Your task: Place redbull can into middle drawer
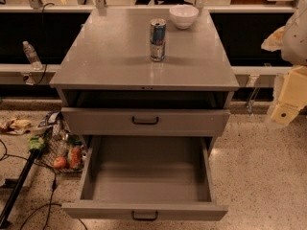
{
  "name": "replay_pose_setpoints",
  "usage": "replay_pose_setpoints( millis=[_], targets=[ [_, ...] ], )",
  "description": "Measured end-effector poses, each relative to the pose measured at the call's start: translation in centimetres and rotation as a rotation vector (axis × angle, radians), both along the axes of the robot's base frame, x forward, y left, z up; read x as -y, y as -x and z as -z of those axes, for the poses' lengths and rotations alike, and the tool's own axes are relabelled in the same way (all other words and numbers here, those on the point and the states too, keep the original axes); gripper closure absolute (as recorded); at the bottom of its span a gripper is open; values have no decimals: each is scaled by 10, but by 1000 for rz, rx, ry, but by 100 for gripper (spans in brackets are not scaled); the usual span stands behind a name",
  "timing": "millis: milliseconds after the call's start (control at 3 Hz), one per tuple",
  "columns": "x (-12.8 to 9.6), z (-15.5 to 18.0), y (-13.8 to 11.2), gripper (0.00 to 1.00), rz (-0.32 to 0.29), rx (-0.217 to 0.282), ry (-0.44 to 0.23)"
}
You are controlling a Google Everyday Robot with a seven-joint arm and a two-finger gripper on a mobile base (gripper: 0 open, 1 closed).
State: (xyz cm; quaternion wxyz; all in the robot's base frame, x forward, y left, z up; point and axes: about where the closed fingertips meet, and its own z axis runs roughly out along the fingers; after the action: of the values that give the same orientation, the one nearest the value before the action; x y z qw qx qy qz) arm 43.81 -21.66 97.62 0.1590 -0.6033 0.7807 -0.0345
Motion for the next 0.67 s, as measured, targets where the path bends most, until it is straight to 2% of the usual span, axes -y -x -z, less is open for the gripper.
replay_pose_setpoints(
  millis=[333, 667],
  targets=[
    [0, 0, 0, 0, 0, 0, 0],
    [-2, -2, -10, 0, 11, 40, -61]
  ],
)
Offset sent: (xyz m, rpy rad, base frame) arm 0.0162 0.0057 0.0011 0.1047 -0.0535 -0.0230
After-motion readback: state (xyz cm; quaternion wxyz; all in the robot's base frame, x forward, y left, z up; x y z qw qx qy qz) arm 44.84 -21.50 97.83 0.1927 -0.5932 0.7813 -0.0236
